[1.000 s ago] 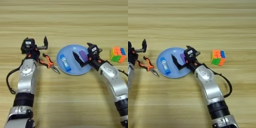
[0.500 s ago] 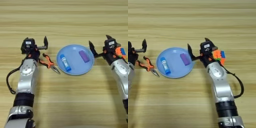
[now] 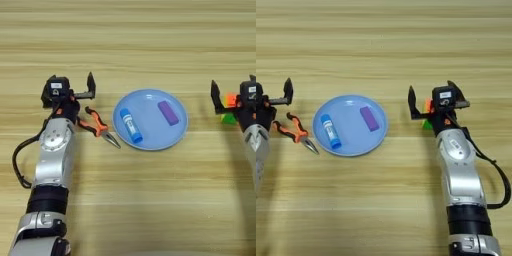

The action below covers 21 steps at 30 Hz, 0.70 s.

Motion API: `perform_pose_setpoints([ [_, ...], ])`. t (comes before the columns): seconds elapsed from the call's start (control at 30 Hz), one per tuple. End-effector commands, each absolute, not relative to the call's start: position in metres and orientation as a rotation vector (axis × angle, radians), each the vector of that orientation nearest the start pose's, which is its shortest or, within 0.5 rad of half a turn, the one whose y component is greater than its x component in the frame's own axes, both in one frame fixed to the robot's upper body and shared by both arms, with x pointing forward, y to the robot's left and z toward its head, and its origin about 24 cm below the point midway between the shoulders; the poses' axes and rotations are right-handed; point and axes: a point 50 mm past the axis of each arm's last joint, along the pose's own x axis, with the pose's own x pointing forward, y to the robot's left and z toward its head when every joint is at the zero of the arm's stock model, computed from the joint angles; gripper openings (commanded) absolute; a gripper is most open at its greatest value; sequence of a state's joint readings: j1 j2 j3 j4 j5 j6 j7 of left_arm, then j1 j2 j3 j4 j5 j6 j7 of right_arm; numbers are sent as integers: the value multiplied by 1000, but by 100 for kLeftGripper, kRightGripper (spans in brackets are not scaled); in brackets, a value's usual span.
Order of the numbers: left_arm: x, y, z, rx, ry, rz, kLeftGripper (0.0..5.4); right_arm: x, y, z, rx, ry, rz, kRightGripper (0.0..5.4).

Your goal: Move the objects on the table

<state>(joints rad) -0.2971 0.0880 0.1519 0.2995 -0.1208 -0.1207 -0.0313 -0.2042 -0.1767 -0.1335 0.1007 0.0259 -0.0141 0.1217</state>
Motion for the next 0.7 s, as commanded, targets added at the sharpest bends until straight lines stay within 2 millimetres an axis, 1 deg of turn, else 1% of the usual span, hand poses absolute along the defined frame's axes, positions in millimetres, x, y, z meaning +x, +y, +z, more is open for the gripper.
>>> perform_pose_setpoints([
  [0.03, 308, 182, 66, -63, -118, 64, 540, 289, -214, 70, -129, -74, -34, 537],
  [0.33, 308, 182, 67, -62, -120, 66, 540, 294, -226, 50, -84, 4, -69, 537],
  [0.7, 308, 183, 67, -63, -120, 67, 540, 299, -217, 35, -28, 65, 3, 537],
])
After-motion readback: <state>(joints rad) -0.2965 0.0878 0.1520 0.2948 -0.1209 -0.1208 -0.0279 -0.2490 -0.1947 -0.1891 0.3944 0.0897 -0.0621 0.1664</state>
